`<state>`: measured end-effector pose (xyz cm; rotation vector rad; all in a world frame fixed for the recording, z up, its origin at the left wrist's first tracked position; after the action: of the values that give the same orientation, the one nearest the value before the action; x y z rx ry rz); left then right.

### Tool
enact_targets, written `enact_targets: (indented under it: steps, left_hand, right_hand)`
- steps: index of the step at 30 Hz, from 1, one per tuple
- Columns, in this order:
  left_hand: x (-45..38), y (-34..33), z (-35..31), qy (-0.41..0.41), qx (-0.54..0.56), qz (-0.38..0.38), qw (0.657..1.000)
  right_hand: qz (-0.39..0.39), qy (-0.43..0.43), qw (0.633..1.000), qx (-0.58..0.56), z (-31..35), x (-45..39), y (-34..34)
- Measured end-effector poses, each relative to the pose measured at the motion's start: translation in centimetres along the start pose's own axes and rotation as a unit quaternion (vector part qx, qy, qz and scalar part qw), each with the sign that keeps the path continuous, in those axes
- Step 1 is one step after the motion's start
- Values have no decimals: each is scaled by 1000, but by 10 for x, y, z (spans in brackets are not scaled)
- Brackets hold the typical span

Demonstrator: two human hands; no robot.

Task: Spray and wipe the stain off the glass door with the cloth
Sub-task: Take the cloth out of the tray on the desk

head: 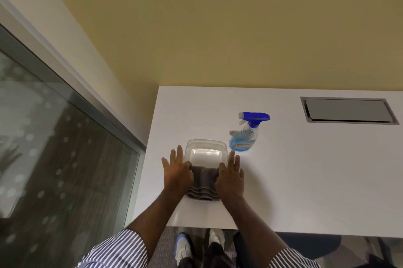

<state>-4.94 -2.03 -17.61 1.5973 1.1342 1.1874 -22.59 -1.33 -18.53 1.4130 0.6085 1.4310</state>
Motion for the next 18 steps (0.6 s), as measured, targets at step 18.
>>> enact_targets:
  steps: [18]
  left_hand:
    - [3, 2, -2, -86, 50, -136, 986]
  right_hand:
    - [-143, 55, 979, -133, -9, 7, -3]
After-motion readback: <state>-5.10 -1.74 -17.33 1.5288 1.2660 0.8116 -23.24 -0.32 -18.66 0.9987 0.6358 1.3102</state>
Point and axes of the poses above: each hand's wrist, its own x-axis away from the middle knuckle, its own y-axis out of the back of the hand, z = x × y, the point moved 5 cm from there along -x, towards the middle knuckle, and after that the axes turned 9 degrees about -y, right-handed, at the moved point
